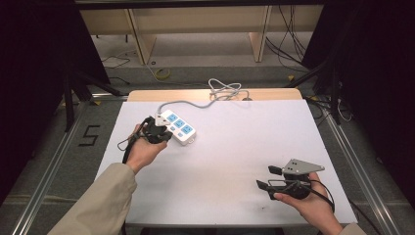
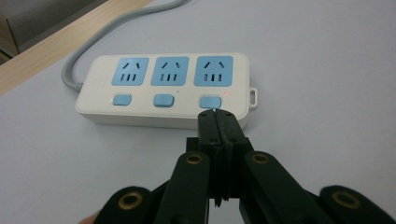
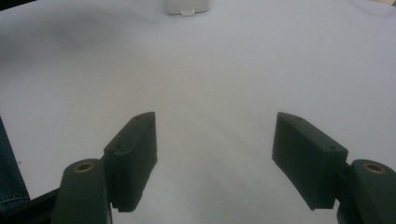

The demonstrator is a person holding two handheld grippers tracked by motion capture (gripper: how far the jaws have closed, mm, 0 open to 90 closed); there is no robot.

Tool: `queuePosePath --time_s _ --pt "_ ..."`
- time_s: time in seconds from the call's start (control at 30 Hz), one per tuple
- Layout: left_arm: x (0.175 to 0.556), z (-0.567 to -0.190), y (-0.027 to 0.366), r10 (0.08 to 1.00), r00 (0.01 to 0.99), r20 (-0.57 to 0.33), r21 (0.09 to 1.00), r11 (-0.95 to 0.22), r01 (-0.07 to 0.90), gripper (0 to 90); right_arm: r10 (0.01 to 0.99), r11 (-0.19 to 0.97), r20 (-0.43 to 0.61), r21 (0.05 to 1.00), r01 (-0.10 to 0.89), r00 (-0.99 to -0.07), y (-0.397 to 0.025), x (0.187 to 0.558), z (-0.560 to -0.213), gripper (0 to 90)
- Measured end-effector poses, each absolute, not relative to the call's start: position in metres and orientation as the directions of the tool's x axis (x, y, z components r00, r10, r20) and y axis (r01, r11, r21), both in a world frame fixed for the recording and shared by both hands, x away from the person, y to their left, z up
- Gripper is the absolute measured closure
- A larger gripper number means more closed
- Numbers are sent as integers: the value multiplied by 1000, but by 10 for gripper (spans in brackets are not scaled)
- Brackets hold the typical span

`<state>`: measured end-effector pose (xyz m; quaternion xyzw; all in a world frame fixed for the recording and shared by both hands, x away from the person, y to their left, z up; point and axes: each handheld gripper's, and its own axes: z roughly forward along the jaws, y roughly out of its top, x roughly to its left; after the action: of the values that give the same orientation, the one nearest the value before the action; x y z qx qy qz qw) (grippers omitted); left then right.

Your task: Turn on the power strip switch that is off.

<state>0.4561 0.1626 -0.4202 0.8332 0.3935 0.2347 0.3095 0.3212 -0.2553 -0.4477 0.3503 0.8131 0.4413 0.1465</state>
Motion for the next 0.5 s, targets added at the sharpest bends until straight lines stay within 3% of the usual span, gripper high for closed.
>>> queuePosePath --time_s 0.5 --pt "482 -431 160 805 574 151 672 -510 537 899 703 360 75 820 444 -708 -256 322 -448 311"
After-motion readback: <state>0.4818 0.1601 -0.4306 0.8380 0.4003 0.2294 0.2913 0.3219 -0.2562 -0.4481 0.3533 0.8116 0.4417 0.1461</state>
